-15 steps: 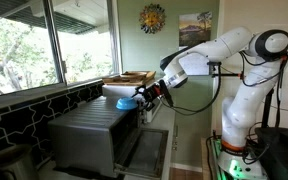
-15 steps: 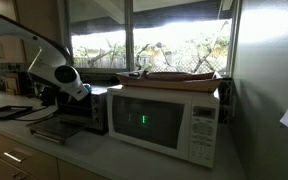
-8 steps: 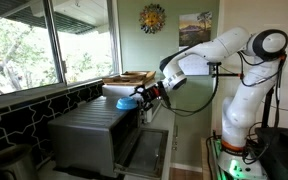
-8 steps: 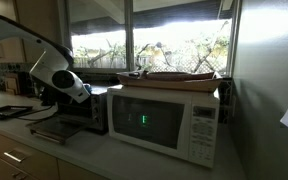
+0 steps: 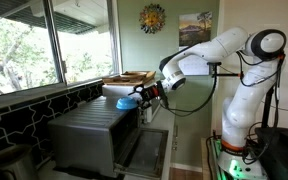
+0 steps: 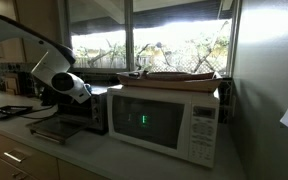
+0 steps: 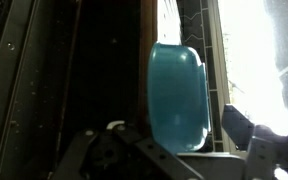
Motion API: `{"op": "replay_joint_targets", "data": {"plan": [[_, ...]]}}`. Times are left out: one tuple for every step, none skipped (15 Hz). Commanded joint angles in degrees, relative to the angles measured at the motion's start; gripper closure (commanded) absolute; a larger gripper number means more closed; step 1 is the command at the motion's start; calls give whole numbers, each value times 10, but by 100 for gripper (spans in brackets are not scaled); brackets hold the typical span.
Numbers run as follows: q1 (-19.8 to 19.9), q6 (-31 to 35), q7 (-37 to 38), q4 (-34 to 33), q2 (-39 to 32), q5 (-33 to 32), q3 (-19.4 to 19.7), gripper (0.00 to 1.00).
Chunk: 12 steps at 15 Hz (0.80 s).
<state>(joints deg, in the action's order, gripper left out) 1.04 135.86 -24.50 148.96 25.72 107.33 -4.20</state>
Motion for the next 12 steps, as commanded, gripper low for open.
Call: {"op": "replay_joint_targets", "data": {"plan": [[8,-18,-17,-1,-10,21,-5,34],[8,-20,-17,3,-11,22,-4,45],[8,-23,-16,4,-12,21,-3,55],[10,-27,-16,6,-9,21,-3,56],[12,-29,-17,9,-7,22,-2,58],[13,-30,-17,11,-4,22,-2,59],[14,-31,-15,11,-3,20,-2,60],[14,-32,-12,12,-2,15,-2,60],[14,-34,-9,13,0,8,-1,60],[14,-34,4,14,1,-5,-2,60],[14,-36,11,15,3,-15,-1,60],[15,-40,19,16,6,-26,0,59]]}}
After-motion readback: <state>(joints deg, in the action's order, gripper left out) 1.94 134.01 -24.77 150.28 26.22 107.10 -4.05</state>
